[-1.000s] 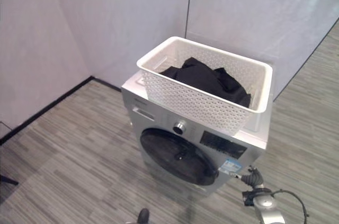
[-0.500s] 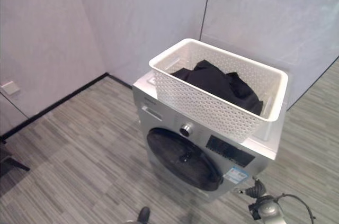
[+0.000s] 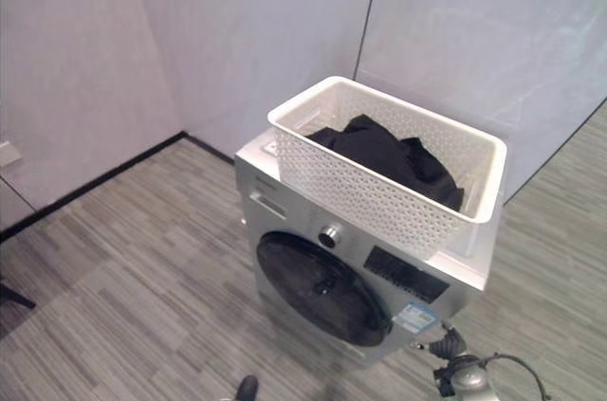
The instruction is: Grab the laundry basket,head to the washer,open it,put in the laundry and shut it.
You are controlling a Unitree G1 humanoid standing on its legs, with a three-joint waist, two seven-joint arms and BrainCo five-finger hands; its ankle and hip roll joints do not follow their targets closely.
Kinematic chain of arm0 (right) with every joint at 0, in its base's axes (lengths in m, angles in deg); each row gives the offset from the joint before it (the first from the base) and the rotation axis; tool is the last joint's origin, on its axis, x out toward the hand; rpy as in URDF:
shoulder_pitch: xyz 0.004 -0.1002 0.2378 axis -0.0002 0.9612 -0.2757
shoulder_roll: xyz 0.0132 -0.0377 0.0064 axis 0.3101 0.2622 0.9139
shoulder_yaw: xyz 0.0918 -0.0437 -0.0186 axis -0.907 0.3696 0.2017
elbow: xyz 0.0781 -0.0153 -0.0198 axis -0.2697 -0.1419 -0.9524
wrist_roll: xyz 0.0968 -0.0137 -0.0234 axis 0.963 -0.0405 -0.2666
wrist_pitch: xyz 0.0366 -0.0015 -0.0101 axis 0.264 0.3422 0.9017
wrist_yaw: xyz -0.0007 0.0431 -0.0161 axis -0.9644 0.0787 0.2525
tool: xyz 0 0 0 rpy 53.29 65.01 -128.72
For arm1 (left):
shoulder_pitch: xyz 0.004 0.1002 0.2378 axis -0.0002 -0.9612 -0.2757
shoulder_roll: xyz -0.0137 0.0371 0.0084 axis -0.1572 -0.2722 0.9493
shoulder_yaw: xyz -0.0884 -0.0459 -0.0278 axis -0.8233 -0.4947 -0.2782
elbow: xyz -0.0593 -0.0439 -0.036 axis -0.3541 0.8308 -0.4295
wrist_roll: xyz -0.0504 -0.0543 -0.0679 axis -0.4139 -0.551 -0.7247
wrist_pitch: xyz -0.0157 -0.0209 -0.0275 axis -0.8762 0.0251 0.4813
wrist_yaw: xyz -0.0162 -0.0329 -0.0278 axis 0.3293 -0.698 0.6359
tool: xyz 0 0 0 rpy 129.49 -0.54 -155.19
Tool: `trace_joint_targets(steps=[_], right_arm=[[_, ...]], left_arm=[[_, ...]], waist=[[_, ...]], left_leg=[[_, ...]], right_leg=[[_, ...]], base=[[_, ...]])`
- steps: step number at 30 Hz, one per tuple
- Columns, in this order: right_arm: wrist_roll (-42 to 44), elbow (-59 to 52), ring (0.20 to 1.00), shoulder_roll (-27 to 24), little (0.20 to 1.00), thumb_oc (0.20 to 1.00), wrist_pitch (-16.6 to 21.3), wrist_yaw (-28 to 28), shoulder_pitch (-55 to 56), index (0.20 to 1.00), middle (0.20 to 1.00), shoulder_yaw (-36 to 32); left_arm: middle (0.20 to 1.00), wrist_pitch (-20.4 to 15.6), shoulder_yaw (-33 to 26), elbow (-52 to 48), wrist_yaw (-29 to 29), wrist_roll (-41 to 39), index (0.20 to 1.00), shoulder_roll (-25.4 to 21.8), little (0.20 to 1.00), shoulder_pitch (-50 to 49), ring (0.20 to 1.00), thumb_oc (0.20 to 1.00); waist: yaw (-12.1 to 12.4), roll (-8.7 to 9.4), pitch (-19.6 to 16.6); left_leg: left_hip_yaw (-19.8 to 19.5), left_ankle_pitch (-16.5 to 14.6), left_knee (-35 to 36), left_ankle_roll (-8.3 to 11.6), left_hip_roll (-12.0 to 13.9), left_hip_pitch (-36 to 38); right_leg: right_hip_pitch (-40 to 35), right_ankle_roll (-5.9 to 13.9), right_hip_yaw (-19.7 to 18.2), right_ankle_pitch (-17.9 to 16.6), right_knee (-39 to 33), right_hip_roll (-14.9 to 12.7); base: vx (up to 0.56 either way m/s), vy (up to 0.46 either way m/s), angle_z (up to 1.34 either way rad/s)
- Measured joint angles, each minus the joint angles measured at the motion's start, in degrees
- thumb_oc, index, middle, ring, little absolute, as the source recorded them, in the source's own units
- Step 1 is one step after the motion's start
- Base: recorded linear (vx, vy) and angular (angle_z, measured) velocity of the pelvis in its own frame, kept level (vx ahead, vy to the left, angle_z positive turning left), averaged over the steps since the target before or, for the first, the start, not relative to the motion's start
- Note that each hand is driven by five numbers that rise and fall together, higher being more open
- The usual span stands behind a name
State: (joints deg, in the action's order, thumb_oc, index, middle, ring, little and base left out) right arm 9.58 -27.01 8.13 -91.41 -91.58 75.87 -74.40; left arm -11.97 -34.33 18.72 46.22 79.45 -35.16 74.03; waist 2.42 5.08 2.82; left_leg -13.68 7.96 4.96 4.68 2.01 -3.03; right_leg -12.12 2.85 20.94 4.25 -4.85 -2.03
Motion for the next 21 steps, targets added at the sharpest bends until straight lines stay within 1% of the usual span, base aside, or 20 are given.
trace_joint_targets(steps=[2,5,9,14,18,21], right_arm=[[-1.87,3.81,1.0,0.44,1.0,1.0,0.38,1.69,0.35,1.0,1.0,0.78],[-3.04,7.95,1.0,1.8,1.0,1.0,0.51,2.27,1.18,1.0,1.0,1.15],[-3.02,16.79,1.0,2.52,1.0,1.0,0.91,0.94,1.06,1.0,1.0,0.39],[-2.93,17.18,1.0,2.66,1.0,1.0,0.89,0.02,2.16,1.0,1.0,-0.15],[-2.63,13.14,1.0,4.04,1.0,1.0,1.19,0.02,1.71,1.0,1.0,0.24],[-2.39,11.57,1.0,5.2,1.0,1.0,1.38,0.13,-0.33,1.0,1.0,3.69]], left_arm=[[1.0,-0.08,-0.17,2.13,0.24,0.02,1.0,-0.18,1.0,0.33,1.0,1.0],[1.0,-0.01,-0.19,3.41,0.35,0.03,1.0,-0.18,1.0,0.22,1.0,1.0],[1.0,-0.02,-0.25,6.58,0.6,0.07,1.0,-0.17,1.0,0.06,1.0,1.0],[1.0,-0.06,-0.23,6.4,0.59,0.08,1.0,-0.15,1.0,0.32,1.0,1.0],[1.0,-0.11,-0.13,5.26,0.5,0.05,1.0,-0.15,1.0,0.95,1.0,1.0],[1.0,-0.27,0.34,3.72,0.18,0.05,1.0,-0.15,1.0,1.33,1.0,1.0]], waist=[[0.12,0.17,-0.06],[0.48,0.06,0.07],[0.24,0.13,0.12],[-0.23,0.63,0.32],[-0.22,0.89,0.34],[-0.17,1.2,0.35]], left_leg=[[-0.06,-0.1,0.0,-0.15,-0.15,-0.01],[-0.12,-0.11,0.0,-0.17,-0.33,-0.06],[-0.01,-0.2,0.0,-0.3,-0.44,-0.06],[0.28,-0.28,0.0,-0.4,-0.35,0.04],[0.85,-0.36,0.01,-0.5,-0.28,0.06],[1.13,-0.35,0.02,-0.5,-0.24,0.08]], right_leg=[[-0.04,0.05,0.05,0.03,0.0,-0.02],[-0.02,0.1,0.11,0.06,0.0,-0.18],[0.04,0.19,0.06,0.3,-0.01,-0.63],[0.11,0.2,-0.22,0.33,-0.01,-0.69],[0.31,0.18,-0.83,0.26,0.0,-0.73],[0.32,0.19,-1.15,0.15,0.01,-0.71]], base=[[0.0,0.0,0.0],[0.0,0.0,0.0],[0.0,0.0,-0.01],[0.0,0.0,-0.02],[0.0,0.003,-0.07],[0.0,0.006,-0.04]])
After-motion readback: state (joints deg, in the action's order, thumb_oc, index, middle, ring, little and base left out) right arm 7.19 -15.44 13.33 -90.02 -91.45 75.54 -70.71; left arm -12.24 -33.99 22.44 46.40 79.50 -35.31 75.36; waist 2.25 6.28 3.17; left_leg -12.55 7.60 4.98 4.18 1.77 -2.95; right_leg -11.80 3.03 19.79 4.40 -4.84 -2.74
